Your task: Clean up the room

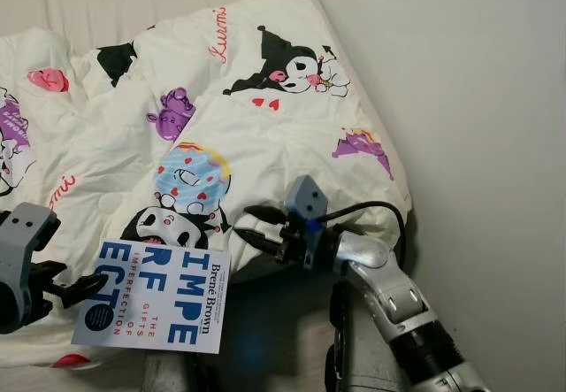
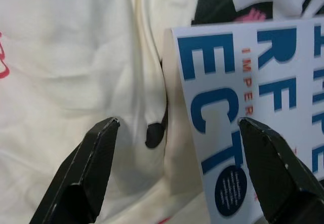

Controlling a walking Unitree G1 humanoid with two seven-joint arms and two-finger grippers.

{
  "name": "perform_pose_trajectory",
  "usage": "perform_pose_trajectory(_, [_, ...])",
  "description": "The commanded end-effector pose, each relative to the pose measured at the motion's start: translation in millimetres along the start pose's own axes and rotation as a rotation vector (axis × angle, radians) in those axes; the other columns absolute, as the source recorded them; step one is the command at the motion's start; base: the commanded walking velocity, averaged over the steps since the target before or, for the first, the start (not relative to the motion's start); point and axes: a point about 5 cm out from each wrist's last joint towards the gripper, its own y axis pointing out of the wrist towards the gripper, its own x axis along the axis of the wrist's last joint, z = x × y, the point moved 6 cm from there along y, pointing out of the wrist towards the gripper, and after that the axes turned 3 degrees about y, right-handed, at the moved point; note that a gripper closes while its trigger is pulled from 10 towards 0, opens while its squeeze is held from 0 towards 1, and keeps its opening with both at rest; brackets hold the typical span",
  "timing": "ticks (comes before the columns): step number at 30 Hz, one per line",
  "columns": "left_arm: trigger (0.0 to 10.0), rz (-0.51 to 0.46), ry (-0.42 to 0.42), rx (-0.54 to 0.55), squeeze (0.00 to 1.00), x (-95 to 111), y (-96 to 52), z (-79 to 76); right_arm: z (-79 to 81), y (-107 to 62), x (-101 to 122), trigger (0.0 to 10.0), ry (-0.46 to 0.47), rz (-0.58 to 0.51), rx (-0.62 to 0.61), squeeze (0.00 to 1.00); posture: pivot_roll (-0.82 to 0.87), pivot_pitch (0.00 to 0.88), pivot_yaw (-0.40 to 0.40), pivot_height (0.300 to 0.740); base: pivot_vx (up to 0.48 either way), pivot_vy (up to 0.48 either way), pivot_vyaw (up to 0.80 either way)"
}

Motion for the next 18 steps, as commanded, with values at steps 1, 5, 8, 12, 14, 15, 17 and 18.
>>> perform_pose_trajectory(1, [10.0, -0.004, -0.055, -0.004, 1.00, -10.6, 1.6, -0.1, 14.2, -0.1, -5.2, 10.0, 0.034, 0.005, 0.060, 0.00, 0.05, 0.400, -0.032, 0.546, 0.000, 0.000, 0.00])
perform_pose_trajectory(5, [10.0, -0.111, -0.143, -0.062, 1.00, -4.0, 7.5, -7.2, 20.9, -0.9, -5.7, 10.0, 0.049, 0.005, 0.093, 0.00, 0.05, 0.401, -0.038, 0.546, 0.000, 0.000, 0.00])
perform_pose_trajectory(8, [10.0, -0.113, -0.142, -0.063, 1.00, -9.8, 14.0, -7.0, 20.8, 0.0, -6.5, 10.0, 0.044, 0.007, 0.091, 0.00, 0.05, 0.403, -0.040, 0.546, 0.000, 0.000, 0.00])
perform_pose_trajectory(12, [10.0, -0.105, -0.152, -0.062, 1.00, -14.0, 18.9, -6.1, 21.1, 0.2, -6.5, 10.0, 0.046, 0.009, 0.094, 0.00, 0.04, 0.402, -0.041, 0.546, 0.000, 0.000, 0.00])
perform_pose_trajectory(14, [10.0, -0.099, -0.155, -0.053, 1.00, -16.4, 21.5, -4.1, 21.3, 0.0, -6.5, 10.0, 0.047, 0.009, 0.095, 0.00, 0.04, 0.401, -0.041, 0.546, 0.000, 0.000, 0.00])
perform_pose_trajectory(15, [10.0, -0.083, -0.158, -0.058, 1.00, -20.9, 24.8, -3.7, 21.8, -0.2, -7.2, 10.0, 0.049, 0.013, 0.099, 0.00, 0.04, 0.402, -0.043, 0.546, 0.000, 0.000, 0.00])
perform_pose_trajectory(17, [10.0, -0.057, -0.166, -0.066, 1.00, -28.0, 28.7, -3.9, 23.1, -0.9, -8.0, 10.0, 0.050, 0.019, 0.107, 0.00, 0.04, 0.400, -0.042, 0.546, 0.000, 0.000, 0.00])
perform_pose_trajectory(18, [10.0, -0.033, -0.177, -0.067, 1.00, -34.5, 32.2, -2.8, 23.9, -1.6, -8.5, 10.0, 0.051, 0.023, 0.111, 0.00, 0.04, 0.400, -0.041, 0.546, 0.000, 0.000, 0.00])
